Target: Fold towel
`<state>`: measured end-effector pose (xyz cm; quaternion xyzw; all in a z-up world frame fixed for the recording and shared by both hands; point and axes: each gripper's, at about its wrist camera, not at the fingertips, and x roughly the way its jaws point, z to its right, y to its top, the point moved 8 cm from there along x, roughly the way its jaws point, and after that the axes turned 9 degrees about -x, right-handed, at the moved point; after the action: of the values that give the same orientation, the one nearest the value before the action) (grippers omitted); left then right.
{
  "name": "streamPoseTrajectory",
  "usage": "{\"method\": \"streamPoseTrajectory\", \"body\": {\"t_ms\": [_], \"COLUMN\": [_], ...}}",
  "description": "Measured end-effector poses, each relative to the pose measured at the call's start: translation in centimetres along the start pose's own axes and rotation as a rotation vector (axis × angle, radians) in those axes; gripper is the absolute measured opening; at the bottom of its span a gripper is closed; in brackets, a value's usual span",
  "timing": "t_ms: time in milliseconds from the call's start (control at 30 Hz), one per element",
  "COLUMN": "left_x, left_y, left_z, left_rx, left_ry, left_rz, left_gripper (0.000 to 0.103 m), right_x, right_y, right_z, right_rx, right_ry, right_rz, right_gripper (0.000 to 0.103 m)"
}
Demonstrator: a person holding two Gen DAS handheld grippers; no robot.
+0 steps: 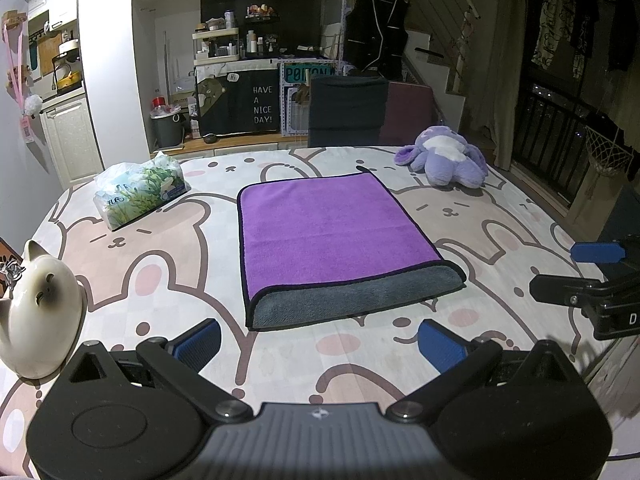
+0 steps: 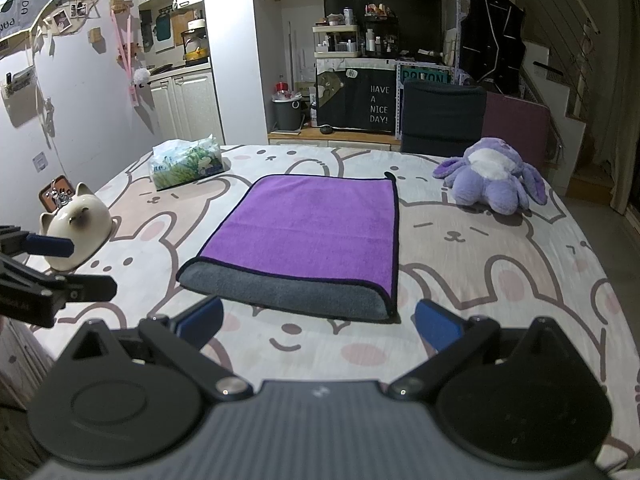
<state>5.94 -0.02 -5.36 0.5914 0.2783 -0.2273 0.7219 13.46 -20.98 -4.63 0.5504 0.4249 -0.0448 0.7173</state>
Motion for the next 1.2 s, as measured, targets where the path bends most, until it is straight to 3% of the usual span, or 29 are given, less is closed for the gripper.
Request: {"method": "streamPoseTrajectory", "body": {"t_ms": [600,767,1200], "left_x": [0.0,0.1,-1.3], "left_y": [0.0,0.3,1.6], "left_z": [0.0,1.8,0.5], "left_rx": [-0.001,-0.006,-0.015], "left_ry": [0.000,0.009,0.032], "left_rz": [0.002,0.005,0.045], "left_gripper": [0.103,0.103,0.103], "right_x": [0.0,0.0,-0.6], "right_y": [0.0,0.1,0.7], "right_z": [0.0,0.0,0.2], "right_rx": [0.000,0.002,0.013], "right_ry": [0.001,-0.001,-0.008], "right_rz": [0.001,0.003,0.047], "right_gripper": [0.103,0.103,0.103]}}
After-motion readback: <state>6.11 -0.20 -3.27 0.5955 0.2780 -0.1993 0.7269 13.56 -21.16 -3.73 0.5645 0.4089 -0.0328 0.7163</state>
